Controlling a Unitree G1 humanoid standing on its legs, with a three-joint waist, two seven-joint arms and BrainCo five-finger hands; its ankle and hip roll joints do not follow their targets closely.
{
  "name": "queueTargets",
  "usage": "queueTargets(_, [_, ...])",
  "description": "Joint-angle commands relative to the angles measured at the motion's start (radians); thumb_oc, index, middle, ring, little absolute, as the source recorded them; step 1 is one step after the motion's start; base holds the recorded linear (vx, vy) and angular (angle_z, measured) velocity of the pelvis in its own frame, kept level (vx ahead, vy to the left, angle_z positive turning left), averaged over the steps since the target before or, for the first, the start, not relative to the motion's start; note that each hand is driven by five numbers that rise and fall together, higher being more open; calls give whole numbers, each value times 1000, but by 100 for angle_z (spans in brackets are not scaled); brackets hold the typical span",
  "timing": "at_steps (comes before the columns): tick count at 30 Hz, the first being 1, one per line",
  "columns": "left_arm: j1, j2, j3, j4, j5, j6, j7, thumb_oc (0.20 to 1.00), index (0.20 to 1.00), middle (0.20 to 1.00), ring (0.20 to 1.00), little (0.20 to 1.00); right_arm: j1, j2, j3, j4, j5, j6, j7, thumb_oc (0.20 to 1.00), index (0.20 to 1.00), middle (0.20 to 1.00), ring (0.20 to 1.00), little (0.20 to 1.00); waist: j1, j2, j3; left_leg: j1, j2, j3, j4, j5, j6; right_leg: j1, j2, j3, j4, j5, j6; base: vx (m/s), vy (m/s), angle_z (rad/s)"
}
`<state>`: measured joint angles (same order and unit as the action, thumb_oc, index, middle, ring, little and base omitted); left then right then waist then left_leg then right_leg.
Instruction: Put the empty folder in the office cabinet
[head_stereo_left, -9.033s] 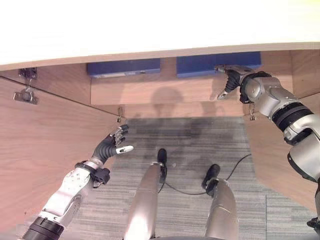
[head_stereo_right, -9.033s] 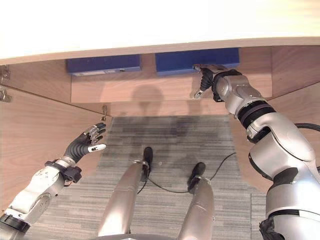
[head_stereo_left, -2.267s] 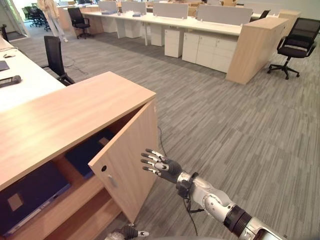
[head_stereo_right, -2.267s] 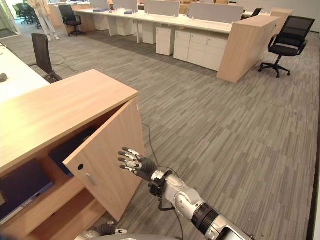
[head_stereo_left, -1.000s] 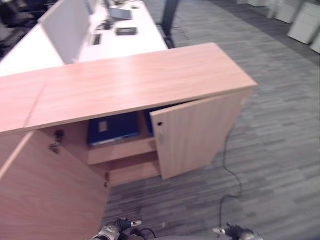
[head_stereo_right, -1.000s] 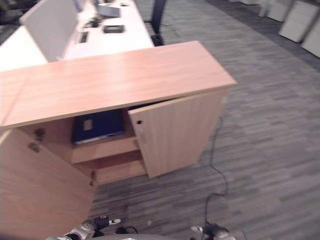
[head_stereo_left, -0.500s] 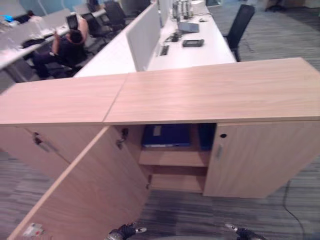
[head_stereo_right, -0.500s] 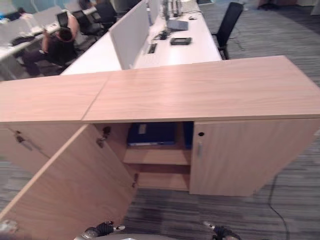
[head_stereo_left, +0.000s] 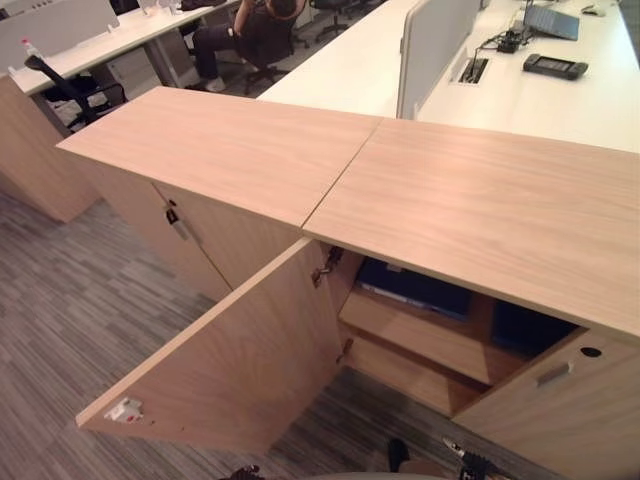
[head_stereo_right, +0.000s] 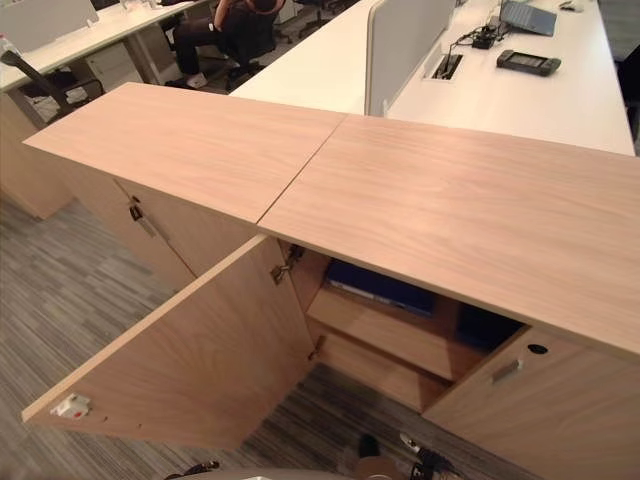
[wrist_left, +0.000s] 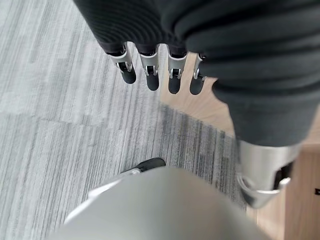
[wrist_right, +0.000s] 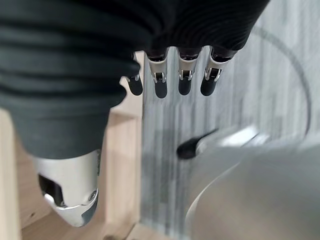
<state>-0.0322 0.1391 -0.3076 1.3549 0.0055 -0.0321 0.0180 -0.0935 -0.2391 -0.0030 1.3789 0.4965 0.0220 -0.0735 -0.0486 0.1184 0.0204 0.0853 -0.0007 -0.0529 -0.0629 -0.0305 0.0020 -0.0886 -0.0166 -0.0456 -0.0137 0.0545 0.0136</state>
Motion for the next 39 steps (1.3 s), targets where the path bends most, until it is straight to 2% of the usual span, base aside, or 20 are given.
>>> queueTargets(1, [-30,-3,25,48,-35,-12,6,1000,1000,1000,1000,1000,-5,12,1,50,22,-24,6,1000,1000,1000,1000,1000,2,-54,-21,-64,-19,49,-22,8,-30,68,-49,6,-3,-102,96,48,-155,14])
queueTargets(6, [-31,-3,44,47,-70,-11,3,1000,1000,1000,1000,1000,2,-3,-10,54,20,-35,-5,1000,1000,1000,1000,1000,13,-74,32,-131,23,37,58,9,-64,66,-32,-45,-9,-114,75,-93,-136,14])
queueTargets(7, [-37,-10,44,48,-85,-14,2,1000,1000,1000,1000,1000,5,-16,-28,56,28,-39,-8,1000,1000,1000,1000,1000,7,-83,56,-184,40,92,130,6,-74,64,-50,-82,-6,-114,75,-200,-14,88])
queueTargets(8, [-25,-16,51,40,-95,-11,-6,1000,1000,1000,1000,1000,6,-28,-45,62,35,-37,-17,1000,1000,1000,1000,1000,-4,-89,63,-190,92,197,187,-19,-72,56,-69,-111,-3,-109,74,-195,-2,100])
queueTargets(10, [-14,-18,62,43,-99,-10,-10,1000,1000,1000,1000,1000,8,-29,-51,67,39,-37,-19,1000,1000,1000,1000,1000,-1,-90,61,-181,112,213,208,-32,-73,55,-72,-115,-5,-106,73,-66,25,76])
queueTargets(12, [2,-20,76,49,-107,-13,-13,1000,1000,1000,1000,1000,17,-35,-60,73,38,-37,-14,1000,1000,1000,1000,1000,-2,-92,52,-148,146,207,211,-39,-80,54,-82,-121,-6,-104,76,-15,74,38])
queueTargets(13, [11,-19,89,57,-117,-13,-10,1000,1000,1000,1000,1000,24,-43,-66,76,32,-34,-12,1000,1000,1000,1000,1000,-4,-90,42,-111,191,186,192,-16,-94,46,-95,-129,0,-103,81,-7,82,15])
queueTargets(14, [12,-20,89,57,-117,-13,-10,1000,1000,1000,1000,1000,24,-43,-66,75,32,-34,-12,1000,1000,1000,1000,1000,-5,-89,43,-109,193,185,190,-15,-95,47,-94,-130,0,-104,81,-20,92,4])
queueTargets(17, [29,-20,91,61,-129,-15,-6,1000,1000,1000,1000,1000,29,-52,-74,74,29,-35,-13,1000,1000,1000,1000,1000,-5,-70,30,-81,252,118,157,74,-128,30,-101,-136,2,-98,89,-59,122,10])
queueTargets(19, [37,-24,85,67,-133,-18,-5,1000,1000,1000,1000,1000,31,-58,-81,68,31,-40,-15,1000,1000,1000,1000,1000,-4,-56,22,-71,265,42,138,111,-146,21,-99,-130,-2,-90,93,-77,169,9])
queueTargets(21, [37,-29,73,71,-131,-22,2,1000,1000,1000,1000,1000,32,-66,-85,65,32,-47,-18,1000,1000,1000,1000,1000,-6,-45,19,-54,259,-23,120,98,-164,12,-103,-121,-7,-77,100,-101,184,-4])
queueTargets(22, [33,-33,68,73,-130,-23,2,1000,1000,1000,1000,1000,35,-69,-89,63,35,-49,-19,1000,1000,1000,1000,1000,-9,-40,18,-52,246,-44,108,75,-165,10,-107,-117,-10,-69,105,-140,213,-5])
queueTargets(25, [25,-35,52,73,-115,-34,4,1000,1000,1000,1000,1000,41,-70,-105,61,45,-53,-23,1000,1000,1000,1000,1000,-25,-33,10,-24,218,-22,45,-1,-165,-18,-137,-125,-14,-28,122,-184,229,5])
queueTargets(27, [20,-30,48,71,-109,-36,1,1000,1000,1000,1000,1000,47,-66,-117,62,56,-51,-21,1000,1000,1000,1000,1000,-30,-36,6,-15,187,1,29,-39,-149,-46,-165,-130,-17,12,141,-232,252,15])
queueTargets(31, [2,-6,56,66,-106,-41,10,1000,1000,1000,1000,1000,39,-41,-125,53,79,-50,-15,1000,1000,1000,1000,1000,-32,-61,24,-27,78,2,44,-91,-95,-99,-219,-116,-38,96,176,-282,272,-6])
queueTargets(32, [-12,5,66,66,-107,-40,11,1000,1000,1000,1000,1000,26,-30,-126,49,89,-49,-14,1000,1000,1000,1000,1000,-27,-72,37,-41,35,20,67,-105,-71,-117,-233,-115,-58,108,184,-321,311,-25])
queueTargets(35, [-19,18,80,72,-99,-35,7,1000,1000,1000,1000,1000,9,-21,-115,55,67,-41,-9,1000,1000,1000,1000,1000,-17,-76,58,-63,-4,49,101,-113,-44,-142,-242,-138,-63,99,189,-276,226,-36])
queueTargets(36, [-22,23,83,72,-99,-32,4,1000,1000,1000,1000,1000,-9,-21,-110,52,61,-38,-10,1000,1000,1000,1000,1000,-6,-66,75,-75,-1,74,121,-114,-38,-138,-247,-171,-54,77,195,-283,107,-85])
queueTargets(38, [-24,33,100,72,-97,-25,8,1000,1000,1000,1000,1000,-21,-15,-107,49,67,-41,-11,1000,1000,1000,1000,1000,15,-55,81,-99,4,95,131,-100,-32,-114,-299,-239,3,45,177,-347,52,-81])
queueTargets(39, [-14,50,130,88,-88,-12,7,1000,1000,1000,1000,1000,-21,-10,-121,57,73,-35,-2,1000,1000,1000,1000,1000,49,-41,64,-124,28,118,138,-93,-25,-13,-381,-248,111,9,161,-318,1,-38])
